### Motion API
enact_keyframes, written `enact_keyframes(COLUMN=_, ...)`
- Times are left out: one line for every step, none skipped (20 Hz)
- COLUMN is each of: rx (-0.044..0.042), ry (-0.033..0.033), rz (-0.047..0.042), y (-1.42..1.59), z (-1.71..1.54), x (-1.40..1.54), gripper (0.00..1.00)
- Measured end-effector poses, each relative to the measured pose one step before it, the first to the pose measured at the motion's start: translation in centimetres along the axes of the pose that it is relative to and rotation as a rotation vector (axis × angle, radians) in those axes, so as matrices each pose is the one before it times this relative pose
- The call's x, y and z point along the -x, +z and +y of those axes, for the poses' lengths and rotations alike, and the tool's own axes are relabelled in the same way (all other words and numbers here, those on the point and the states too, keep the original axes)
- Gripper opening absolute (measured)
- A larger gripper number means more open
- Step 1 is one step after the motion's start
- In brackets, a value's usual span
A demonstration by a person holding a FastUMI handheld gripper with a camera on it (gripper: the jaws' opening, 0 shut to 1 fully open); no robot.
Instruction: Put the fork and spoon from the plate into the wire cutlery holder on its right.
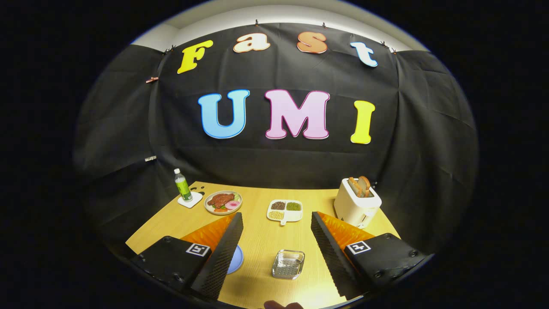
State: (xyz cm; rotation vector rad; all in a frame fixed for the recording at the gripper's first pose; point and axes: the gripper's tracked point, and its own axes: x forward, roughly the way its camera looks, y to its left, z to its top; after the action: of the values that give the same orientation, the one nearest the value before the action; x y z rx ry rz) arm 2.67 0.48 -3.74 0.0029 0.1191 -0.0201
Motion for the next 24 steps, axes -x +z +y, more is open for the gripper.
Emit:
enact_keyframes(rx=-0.00266, ry=0.01339, rz=0.02693, y=-0.736, z=0.562, x=-0.372, gripper=0.99)
enact_keyframes(rx=-0.00094, ry=0.01413, rz=0.02702, y=-0.73, z=0.583, x=-0.402, gripper=0.99)
enact_keyframes(rx=0.00291, ry=0.01328, rz=0.02588, y=-0.689, z=0.618, x=-0.467, gripper=0.99)
enact_keyframes(rx=0.00793, ry=0.01331, rz=0.03609, y=-1.031, z=0.768, x=-0.603, gripper=0.99)
enact_keyframes(rx=0.00611, ry=0.00962, rz=0.02153, y=-0.617, z=0.446, x=-0.443, gripper=0.99)
enact_keyframes(rx=0.00796, ry=0.01315, rz=0.02619, y=-0.739, z=0.659, x=-0.554, gripper=0.99)
enact_keyframes(rx=0.00584, ry=0.01106, rz=0.02818, y=-0.746, z=0.598, x=-0.548, gripper=0.99)
enact_keyframes(rx=0.00554, ry=0.01409, rz=0.02705, y=-0.791, z=0.786, x=-0.747, gripper=0.99)
enact_keyframes(rx=0.00436, ry=0.0149, rz=0.03369, y=-0.846, z=0.786, x=-0.674, gripper=1.0)
enact_keyframes(rx=0.00656, ry=0.01636, rz=0.03277, y=-0.911, z=0.883, x=-0.626, gripper=1.0)
enact_keyframes(rx=0.00869, ry=0.01493, rz=0.03589, y=-0.885, z=0.926, x=-0.813, gripper=0.99)
enact_keyframes(rx=0.005, ry=0.02081, rz=0.02515, y=-0.685, z=0.948, x=-0.716, gripper=0.99)
enact_keyframes(rx=0.00864, ry=0.01967, rz=0.01963, y=-0.624, z=0.984, x=-0.793, gripper=1.0)
enact_keyframes(rx=0.00942, ry=0.013, rz=0.02981, y=-0.87, z=0.875, x=-0.817, gripper=1.0)
enact_keyframes(rx=0.00321, ry=0.01612, rz=0.03817, y=-1.072, z=0.755, x=-0.673, gripper=1.0)
enact_keyframes(rx=-0.0002, ry=0.01775, rz=0.03088, y=-0.847, z=0.861, x=-0.746, gripper=1.0)
enact_keyframes(rx=0.00405, ry=0.01385, rz=0.0282, y=-0.683, z=0.741, x=-0.797, gripper=1.0)
enact_keyframes(rx=0.0055, ry=0.01316, rz=0.02898, y=-0.66, z=0.474, x=-0.842, gripper=1.0)
enact_keyframes(rx=0.00964, ry=0.01276, rz=0.03217, y=-0.841, z=0.639, x=-0.815, gripper=1.0)
enact_keyframes(rx=0.01175, ry=0.00954, rz=0.02858, y=-0.761, z=0.434, x=-0.788, gripper=1.0)
enact_keyframes(rx=0.01684, ry=0.00846, rz=0.02672, y=-0.69, z=0.438, x=-0.893, gripper=1.0)
enact_keyframes(rx=0.02071, ry=0.0002, rz=0.02256, y=-0.581, z=0.129, x=-1.006, gripper=1.0)
enact_keyframes(rx=0.02024, ry=-0.00357, rz=0.02304, y=-0.559, z=-0.009, x=-1.071, gripper=1.0)
enact_keyframes(rx=0.01533, ry=-0.00201, rz=0.02147, y=-0.474, z=0.105, x=-1.007, gripper=1.0)
